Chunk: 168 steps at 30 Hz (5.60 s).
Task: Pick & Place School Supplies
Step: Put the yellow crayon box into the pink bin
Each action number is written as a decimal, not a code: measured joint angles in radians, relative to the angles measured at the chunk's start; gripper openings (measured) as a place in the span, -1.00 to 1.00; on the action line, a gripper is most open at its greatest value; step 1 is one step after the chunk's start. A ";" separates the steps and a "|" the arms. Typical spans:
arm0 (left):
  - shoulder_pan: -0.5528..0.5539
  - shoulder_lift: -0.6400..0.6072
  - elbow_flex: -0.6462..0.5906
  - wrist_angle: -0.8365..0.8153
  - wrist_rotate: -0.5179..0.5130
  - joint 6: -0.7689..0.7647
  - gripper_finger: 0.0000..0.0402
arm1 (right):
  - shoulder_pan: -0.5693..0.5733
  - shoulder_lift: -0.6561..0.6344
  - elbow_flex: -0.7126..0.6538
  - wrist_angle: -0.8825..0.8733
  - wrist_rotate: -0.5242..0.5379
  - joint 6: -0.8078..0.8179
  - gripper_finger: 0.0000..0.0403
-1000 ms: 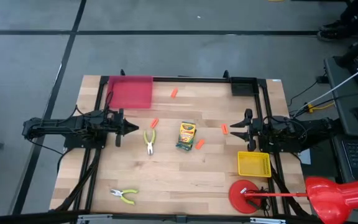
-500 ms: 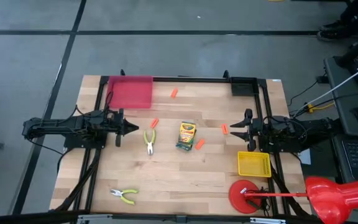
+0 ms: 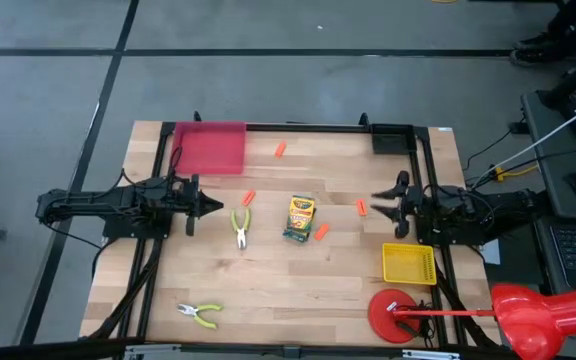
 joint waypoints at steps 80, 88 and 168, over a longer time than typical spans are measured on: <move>-0.027 1.123 1.016 0.206 -0.074 -0.091 -0.86 | 0.061 0.647 1.013 0.105 -0.257 0.340 -0.24; -0.101 1.171 1.141 -0.299 -0.607 -0.157 -0.72 | 0.061 0.659 1.014 -0.222 -0.179 0.509 -0.24; 0.061 1.457 0.635 0.523 0.000 -0.995 0.03 | -0.104 1.621 0.979 -0.433 -0.032 0.946 -0.24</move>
